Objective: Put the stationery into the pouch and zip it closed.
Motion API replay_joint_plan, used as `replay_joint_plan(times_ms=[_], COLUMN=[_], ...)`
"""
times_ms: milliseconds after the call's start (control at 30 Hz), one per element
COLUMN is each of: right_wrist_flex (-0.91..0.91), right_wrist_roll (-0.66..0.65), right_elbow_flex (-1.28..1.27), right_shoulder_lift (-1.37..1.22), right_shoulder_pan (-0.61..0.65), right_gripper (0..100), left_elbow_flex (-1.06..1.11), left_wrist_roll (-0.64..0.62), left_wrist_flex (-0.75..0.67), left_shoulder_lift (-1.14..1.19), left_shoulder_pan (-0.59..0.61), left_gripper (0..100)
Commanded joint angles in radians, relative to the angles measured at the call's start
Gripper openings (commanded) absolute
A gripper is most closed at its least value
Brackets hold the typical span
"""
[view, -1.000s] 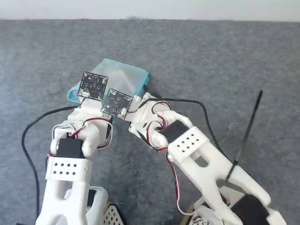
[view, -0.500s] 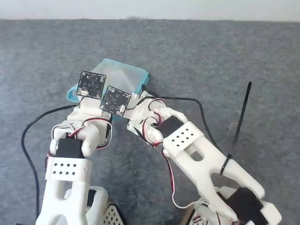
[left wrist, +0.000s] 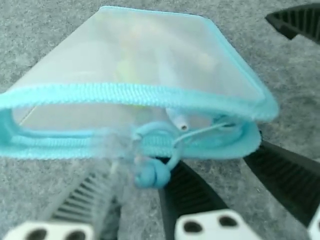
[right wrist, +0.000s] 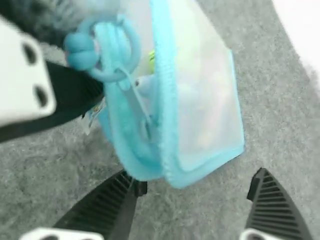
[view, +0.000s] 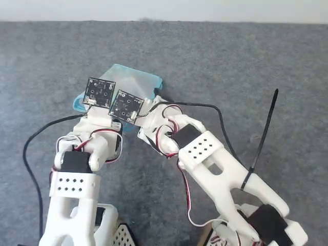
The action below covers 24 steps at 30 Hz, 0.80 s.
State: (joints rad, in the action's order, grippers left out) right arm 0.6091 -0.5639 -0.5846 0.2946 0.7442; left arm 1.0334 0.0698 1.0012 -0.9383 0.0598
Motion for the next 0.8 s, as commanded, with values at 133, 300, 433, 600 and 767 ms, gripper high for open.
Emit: replay_joint_plan(times_ms=[133, 300, 433, 600, 767], right_wrist_flex=[-0.022, -0.015, -0.021, -0.022, -0.013], right_wrist_roll=[-0.011, -0.005, -0.003, -0.003, -0.003], right_elbow_flex=[0.092, 0.091, 0.087, 0.087, 0.087], right_shoulder_lift=[0.005, 0.005, 0.005, 0.007, 0.018], right_shoulder_pan=[0.013, 0.013, 0.015, 0.018, 0.018], right_gripper=[31.4, 28.9, 17.9, 14.4, 14.2], left_elbow_flex=[-0.035, -0.031, -0.031, -0.03, -0.03], left_wrist_roll=[-0.009, -0.006, -0.006, -0.006, -0.006], left_wrist_flex=[-0.008, -0.008, -0.008, -0.008, -0.008], left_shoulder_lift=[-0.02, -0.02, -0.02, -0.02, -0.02], left_shoulder_pan=[0.006, 0.006, 0.006, 0.006, 0.005], left_gripper=[1, 1, 1, 1, 1])
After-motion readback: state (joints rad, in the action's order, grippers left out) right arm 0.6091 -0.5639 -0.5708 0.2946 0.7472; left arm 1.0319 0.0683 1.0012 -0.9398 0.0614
